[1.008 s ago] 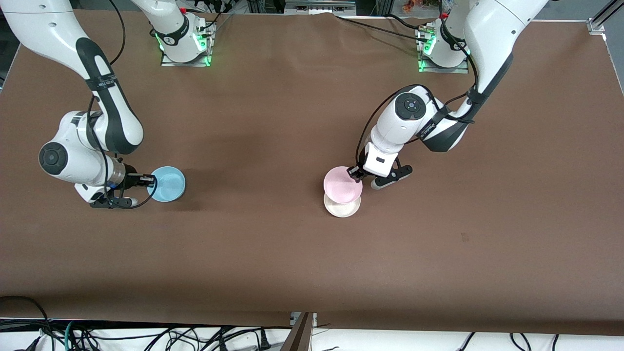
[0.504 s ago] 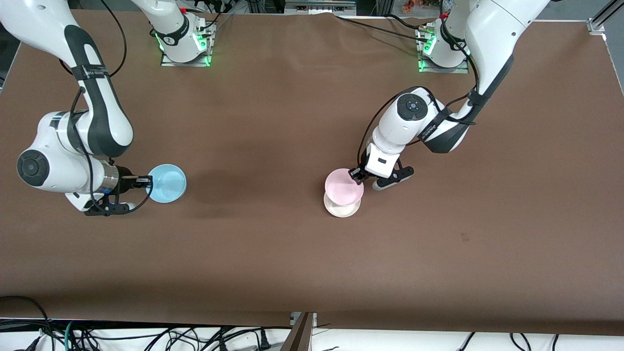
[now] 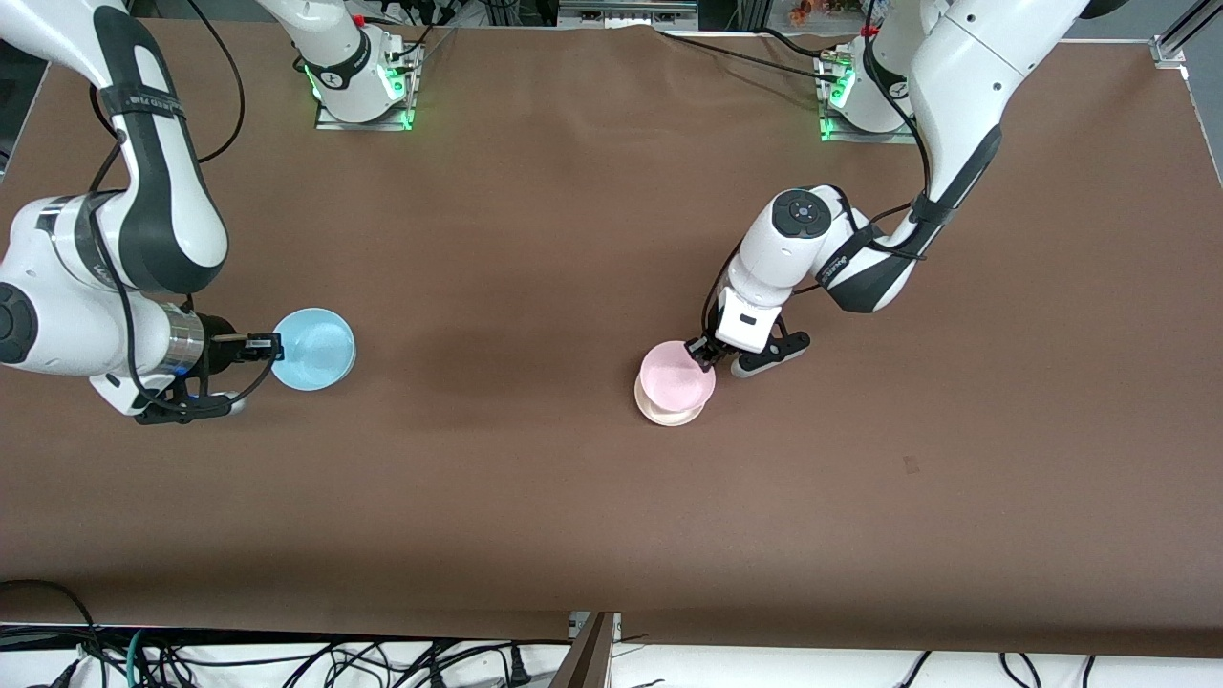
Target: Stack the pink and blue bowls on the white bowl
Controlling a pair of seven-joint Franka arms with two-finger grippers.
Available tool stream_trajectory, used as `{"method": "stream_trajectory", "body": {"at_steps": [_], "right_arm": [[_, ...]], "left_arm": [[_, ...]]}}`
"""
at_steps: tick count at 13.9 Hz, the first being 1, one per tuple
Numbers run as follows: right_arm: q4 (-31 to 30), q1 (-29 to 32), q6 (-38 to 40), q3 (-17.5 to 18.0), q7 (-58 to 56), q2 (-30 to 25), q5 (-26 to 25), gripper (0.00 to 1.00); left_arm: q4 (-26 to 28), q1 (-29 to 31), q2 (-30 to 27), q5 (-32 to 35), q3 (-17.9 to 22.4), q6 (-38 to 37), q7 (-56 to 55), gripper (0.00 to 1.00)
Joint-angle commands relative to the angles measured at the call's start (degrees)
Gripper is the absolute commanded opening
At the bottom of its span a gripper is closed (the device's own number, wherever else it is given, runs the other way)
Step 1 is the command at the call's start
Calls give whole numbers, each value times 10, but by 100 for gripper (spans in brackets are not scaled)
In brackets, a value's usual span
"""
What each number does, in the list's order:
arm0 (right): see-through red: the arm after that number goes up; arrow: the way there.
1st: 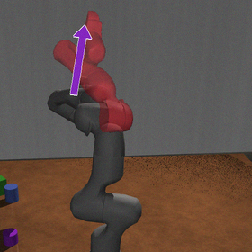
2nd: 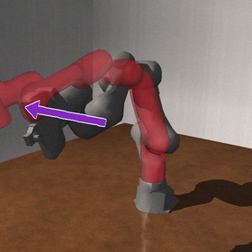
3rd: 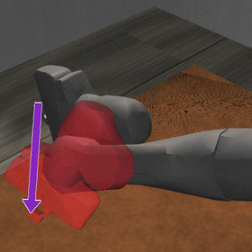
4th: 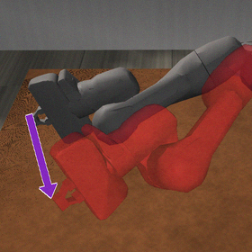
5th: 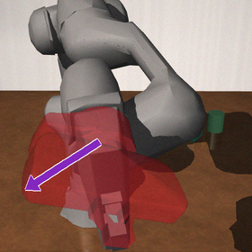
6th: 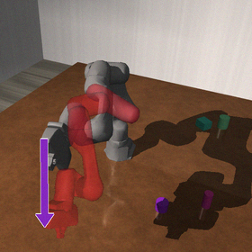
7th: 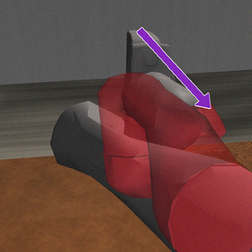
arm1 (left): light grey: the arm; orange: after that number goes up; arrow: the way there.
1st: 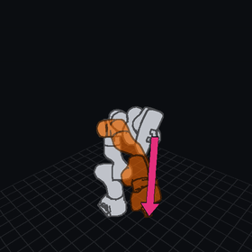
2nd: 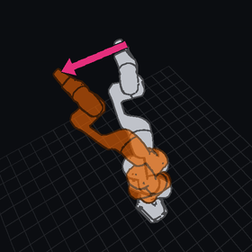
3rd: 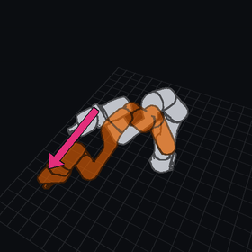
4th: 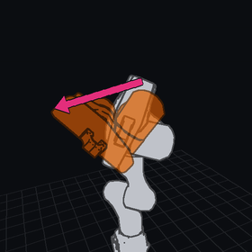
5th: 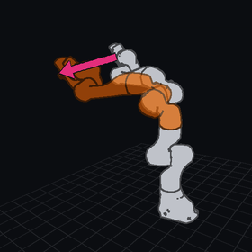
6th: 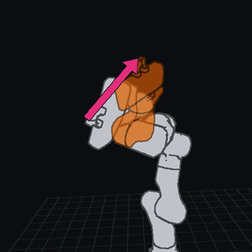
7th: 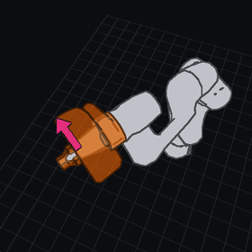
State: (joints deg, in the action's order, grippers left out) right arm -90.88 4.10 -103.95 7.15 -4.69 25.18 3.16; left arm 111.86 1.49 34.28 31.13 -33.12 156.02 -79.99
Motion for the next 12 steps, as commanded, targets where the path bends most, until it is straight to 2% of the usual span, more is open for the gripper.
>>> {"method": "stream_trajectory", "body": {"at_steps": [1,12], "right_arm": [[4,-15,11,1,1,3,8,0],[5,-45,3,1,32,8,9,0]], "left_arm": [[-15,-12,6,16,3,2,-22,0],[-23,-13,26,37,10,2,-23,0]]}}
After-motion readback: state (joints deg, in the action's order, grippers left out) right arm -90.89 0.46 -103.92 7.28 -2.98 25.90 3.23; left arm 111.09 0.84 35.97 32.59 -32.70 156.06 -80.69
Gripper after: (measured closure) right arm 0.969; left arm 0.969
